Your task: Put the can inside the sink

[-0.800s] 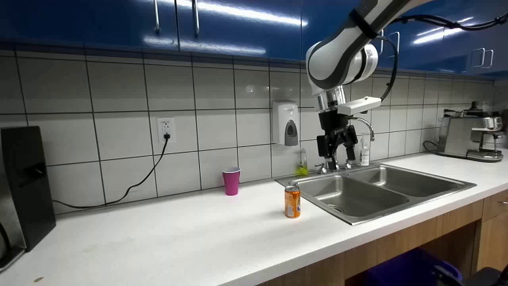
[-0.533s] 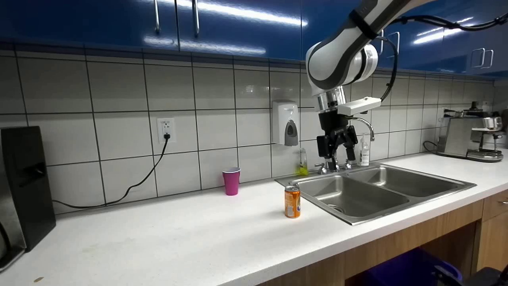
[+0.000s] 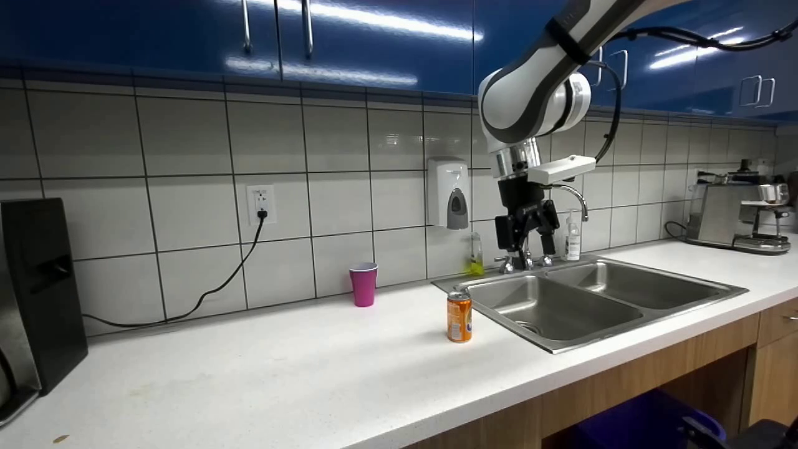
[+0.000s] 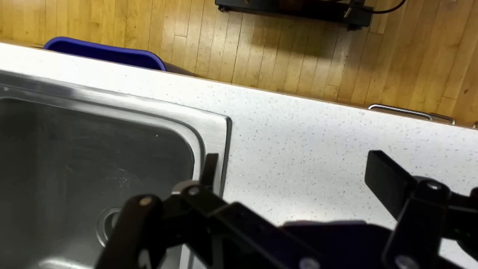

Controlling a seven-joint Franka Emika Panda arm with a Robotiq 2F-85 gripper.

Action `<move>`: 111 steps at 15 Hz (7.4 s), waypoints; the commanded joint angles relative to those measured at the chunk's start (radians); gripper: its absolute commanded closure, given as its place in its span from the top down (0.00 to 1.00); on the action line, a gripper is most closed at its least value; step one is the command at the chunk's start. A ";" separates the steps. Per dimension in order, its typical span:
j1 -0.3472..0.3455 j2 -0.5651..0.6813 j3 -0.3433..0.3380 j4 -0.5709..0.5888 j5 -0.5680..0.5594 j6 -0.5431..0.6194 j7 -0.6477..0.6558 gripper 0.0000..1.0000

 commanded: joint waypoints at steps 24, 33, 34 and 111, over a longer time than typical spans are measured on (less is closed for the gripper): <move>0.075 0.454 -0.004 0.231 -0.011 0.358 0.033 1.00; 0.086 0.529 -0.020 0.306 -0.045 0.387 0.056 1.00; 0.086 0.535 -0.024 0.312 -0.053 0.389 0.062 1.00; -0.021 0.348 -0.198 0.306 -0.189 0.209 0.378 0.39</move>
